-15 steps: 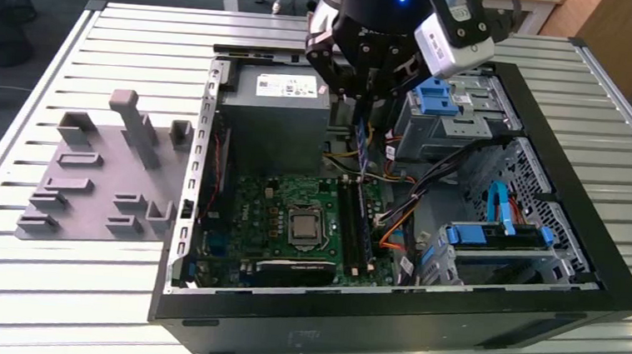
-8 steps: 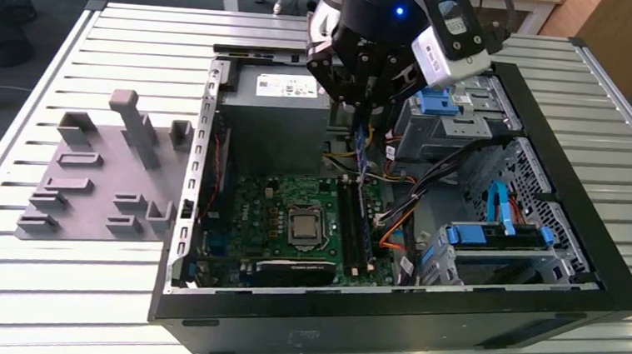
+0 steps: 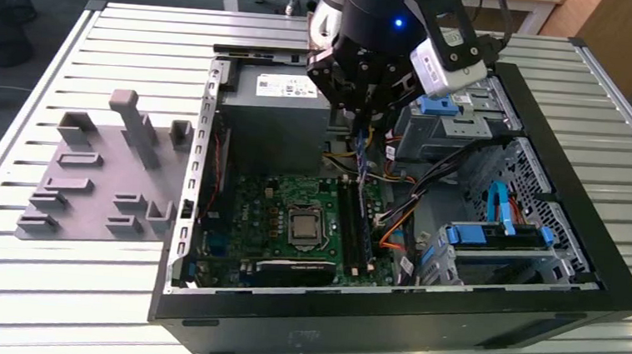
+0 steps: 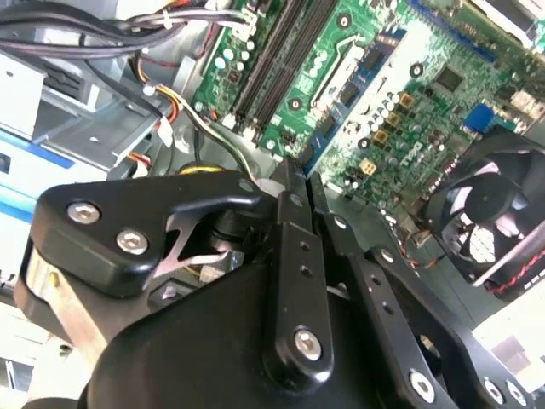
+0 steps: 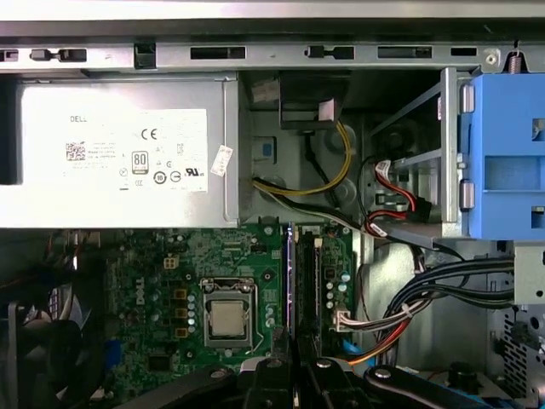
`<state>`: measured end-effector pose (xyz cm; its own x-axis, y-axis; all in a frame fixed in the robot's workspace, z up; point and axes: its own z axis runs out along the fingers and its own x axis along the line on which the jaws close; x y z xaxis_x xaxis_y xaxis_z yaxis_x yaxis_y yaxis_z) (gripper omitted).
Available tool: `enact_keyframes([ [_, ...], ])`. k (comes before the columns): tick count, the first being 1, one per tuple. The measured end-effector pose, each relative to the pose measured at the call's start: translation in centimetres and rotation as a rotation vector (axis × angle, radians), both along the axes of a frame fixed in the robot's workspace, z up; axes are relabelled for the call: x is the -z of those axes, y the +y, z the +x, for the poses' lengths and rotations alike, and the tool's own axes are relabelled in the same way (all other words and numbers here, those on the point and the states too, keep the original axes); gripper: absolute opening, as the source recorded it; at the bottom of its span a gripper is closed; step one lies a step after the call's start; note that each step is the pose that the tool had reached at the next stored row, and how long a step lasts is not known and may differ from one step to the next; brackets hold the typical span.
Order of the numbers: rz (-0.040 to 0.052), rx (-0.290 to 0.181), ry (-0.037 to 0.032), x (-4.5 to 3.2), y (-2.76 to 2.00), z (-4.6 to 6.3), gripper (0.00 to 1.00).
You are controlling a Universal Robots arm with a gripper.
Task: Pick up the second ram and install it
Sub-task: 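Insert the second ram into the second slot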
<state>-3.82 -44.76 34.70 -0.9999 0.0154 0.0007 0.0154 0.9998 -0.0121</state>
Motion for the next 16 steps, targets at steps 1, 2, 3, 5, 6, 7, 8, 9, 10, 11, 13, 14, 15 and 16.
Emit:
enact_keyframes([
  [1, -0.0001, 0.0, 0.0, 0.08, 0.0, 0.1, 0.14],
  [2, -0.0001, 0.0, -0.0003, 0.13, 0.0, 0.1, 0.14],
  [3, -0.0001, 0.0, -0.0003, 0.21, 0.0, 0.1, 0.14],
  [5, -0.0001, 0.0, -0.0004, 0.36, 0.0, 0.2, 0.14],
  [6, -0.0001, 0.0, -0.0004, 0.43, 0.0, 0.2, 0.14],
  [7, -0.0001, 0.0, -0.0004, 0.54, 0.0, 0.2, 0.14],
  [8, -0.0001, 0.0, -0.0004, 0.67, 0.0, 0.2, 0.14],
  [9, -0.0001, 0.0, -0.0004, 0.82, 0.0, 0.3, 0.14],
  [10, -0.0001, 0.0, -0.0003, 0.96, 0.0, 0.3, 0.14],
  [11, 0.0, 0.0, -0.0004, 1.12, 0.0, 0.3, 0.14],
  [13, -0.0001, 0.0, -0.0003, 1.45, 0.0, 0.3, 0.14],
  [14, -0.0001, 0.0, -0.0004, 1.59, 0.0, 0.4, 0.14],
  [15, 0.0, 0.0, -0.0004, 1.72, 0.0, 0.4, 0.14],
  [16, 0.0, -0.002, -0.0004, 1.81, -0.02, 0.4, 0.14],
])
